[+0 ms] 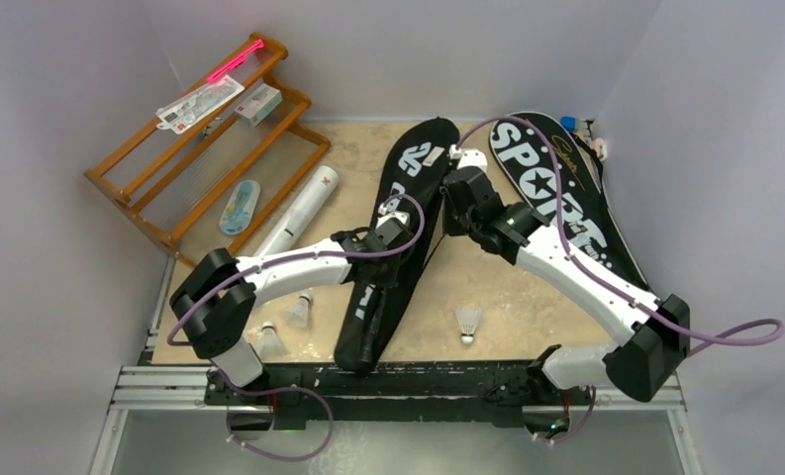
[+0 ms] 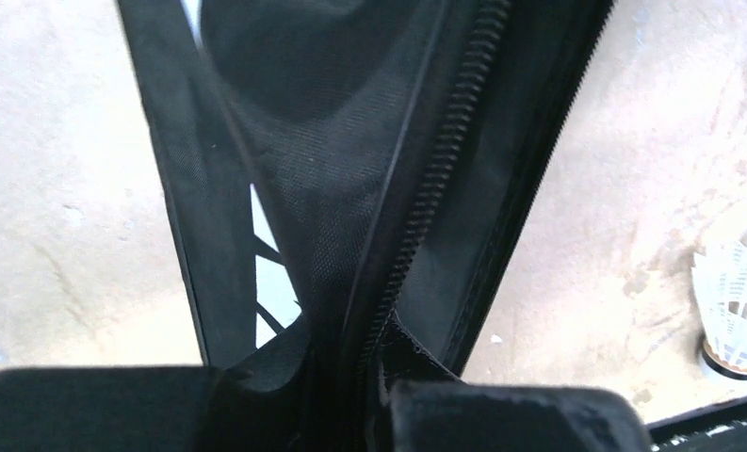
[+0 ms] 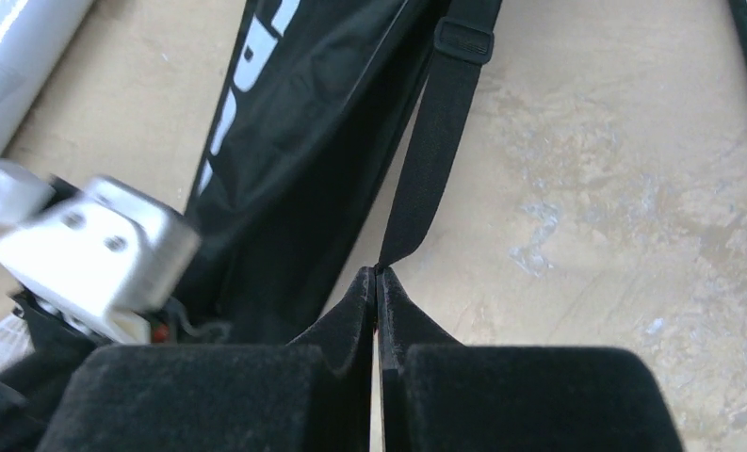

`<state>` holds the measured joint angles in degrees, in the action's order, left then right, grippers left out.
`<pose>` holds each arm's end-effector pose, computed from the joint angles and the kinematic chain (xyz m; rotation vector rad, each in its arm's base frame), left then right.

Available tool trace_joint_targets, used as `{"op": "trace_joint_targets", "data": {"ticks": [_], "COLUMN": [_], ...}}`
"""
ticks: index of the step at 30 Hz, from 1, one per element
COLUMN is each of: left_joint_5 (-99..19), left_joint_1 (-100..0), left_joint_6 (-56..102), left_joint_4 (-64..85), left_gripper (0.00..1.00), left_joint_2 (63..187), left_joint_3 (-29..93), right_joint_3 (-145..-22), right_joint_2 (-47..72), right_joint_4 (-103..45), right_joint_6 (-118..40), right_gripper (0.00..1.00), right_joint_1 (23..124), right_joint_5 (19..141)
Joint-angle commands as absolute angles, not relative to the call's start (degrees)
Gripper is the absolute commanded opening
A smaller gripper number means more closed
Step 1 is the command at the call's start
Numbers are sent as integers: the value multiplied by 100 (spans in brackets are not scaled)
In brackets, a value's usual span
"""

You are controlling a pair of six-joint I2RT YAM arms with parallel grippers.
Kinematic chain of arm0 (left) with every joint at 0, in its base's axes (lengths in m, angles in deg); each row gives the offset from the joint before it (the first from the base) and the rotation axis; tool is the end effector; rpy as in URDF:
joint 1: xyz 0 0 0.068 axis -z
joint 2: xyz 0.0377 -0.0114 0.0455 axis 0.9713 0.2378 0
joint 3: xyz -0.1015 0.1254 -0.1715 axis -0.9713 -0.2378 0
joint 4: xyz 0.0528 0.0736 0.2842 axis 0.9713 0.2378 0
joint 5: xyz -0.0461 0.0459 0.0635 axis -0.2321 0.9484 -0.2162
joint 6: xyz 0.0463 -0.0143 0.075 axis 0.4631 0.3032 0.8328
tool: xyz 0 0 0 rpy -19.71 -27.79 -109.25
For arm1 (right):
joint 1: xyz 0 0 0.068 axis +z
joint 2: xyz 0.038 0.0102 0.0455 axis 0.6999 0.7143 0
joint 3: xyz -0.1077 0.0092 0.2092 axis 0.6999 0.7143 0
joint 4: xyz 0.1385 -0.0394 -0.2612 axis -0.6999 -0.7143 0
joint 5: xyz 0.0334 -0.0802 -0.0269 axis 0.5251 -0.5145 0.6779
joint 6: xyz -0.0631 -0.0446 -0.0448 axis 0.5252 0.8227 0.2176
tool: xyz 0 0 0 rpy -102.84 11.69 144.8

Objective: Pack up the badminton gear
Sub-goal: Adjust the racket bag at the center of the board.

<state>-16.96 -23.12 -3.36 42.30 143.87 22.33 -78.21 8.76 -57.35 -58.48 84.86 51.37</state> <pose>0.2454 -0.2937 0.1071 0.2643 2.5924 -0.2413 0.3077 0.2240 0.2743 -0.0522 2.1494 0.2737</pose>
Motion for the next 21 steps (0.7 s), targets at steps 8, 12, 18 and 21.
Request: {"op": "trace_joint_targets", "data": {"ticks": [8, 12, 18, 21], "left_joint_5": [-1858, -1845, -1828, -1909], "left_joint_1": [-2858, -2883, -2943, -3003], "left_joint_6": [369, 465, 560, 597], "left_joint_4": [3571, 3538, 3592, 3643], "left_gripper": [0, 0, 0, 0], "left_joint_2": [14163, 14345, 14389, 14333], "left_joint_3": [2584, 2843, 3033, 3084], "right_joint_3": [-6446, -6325, -6013, -5945], "right_joint_2": [845, 1258, 1265, 1138], "right_joint_4": [-5241, -5118, -4646, -4377], "right_joint_6": [-5917, -5935, -6100, -6170], "right_gripper": [0, 3, 34, 37], "right_joint_1": [8397, 8397, 8298, 8267], "right_joint_5": [6145, 6327, 6629, 6785]}}
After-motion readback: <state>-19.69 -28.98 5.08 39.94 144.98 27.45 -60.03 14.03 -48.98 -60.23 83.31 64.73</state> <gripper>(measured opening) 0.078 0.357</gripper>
